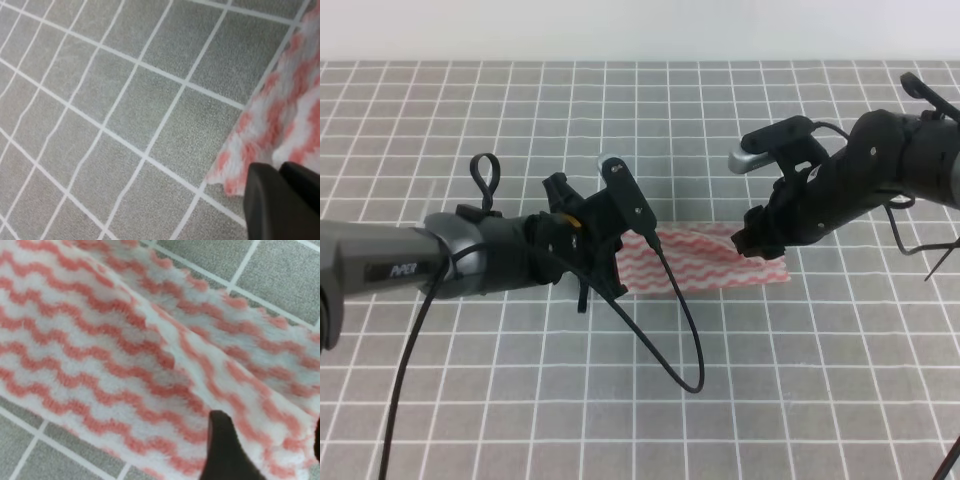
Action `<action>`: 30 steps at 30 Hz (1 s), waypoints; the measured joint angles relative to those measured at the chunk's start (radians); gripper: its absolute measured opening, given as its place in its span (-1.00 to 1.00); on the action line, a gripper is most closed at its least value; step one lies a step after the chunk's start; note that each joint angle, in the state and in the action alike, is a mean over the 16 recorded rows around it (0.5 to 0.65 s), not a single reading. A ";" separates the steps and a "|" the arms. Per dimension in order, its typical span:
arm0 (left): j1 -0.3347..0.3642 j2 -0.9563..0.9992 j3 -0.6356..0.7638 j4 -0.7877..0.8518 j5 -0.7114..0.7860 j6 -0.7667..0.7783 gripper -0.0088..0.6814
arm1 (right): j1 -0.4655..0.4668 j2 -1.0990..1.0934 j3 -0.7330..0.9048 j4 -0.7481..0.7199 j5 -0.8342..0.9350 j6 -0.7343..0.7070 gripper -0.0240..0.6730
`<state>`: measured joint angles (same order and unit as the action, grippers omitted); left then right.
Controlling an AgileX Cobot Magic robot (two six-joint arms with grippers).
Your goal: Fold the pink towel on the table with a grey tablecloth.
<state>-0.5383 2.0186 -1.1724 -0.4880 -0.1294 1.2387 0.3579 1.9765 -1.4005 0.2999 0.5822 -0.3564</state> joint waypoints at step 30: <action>0.040 0.002 -0.067 -0.055 -0.030 -0.051 0.01 | 0.000 0.001 -0.079 0.114 0.083 -0.356 0.08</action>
<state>-0.4984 2.0207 -1.2390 -0.5433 -0.1593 1.1879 0.3579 1.9778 -1.4799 0.4135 0.6655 -0.7121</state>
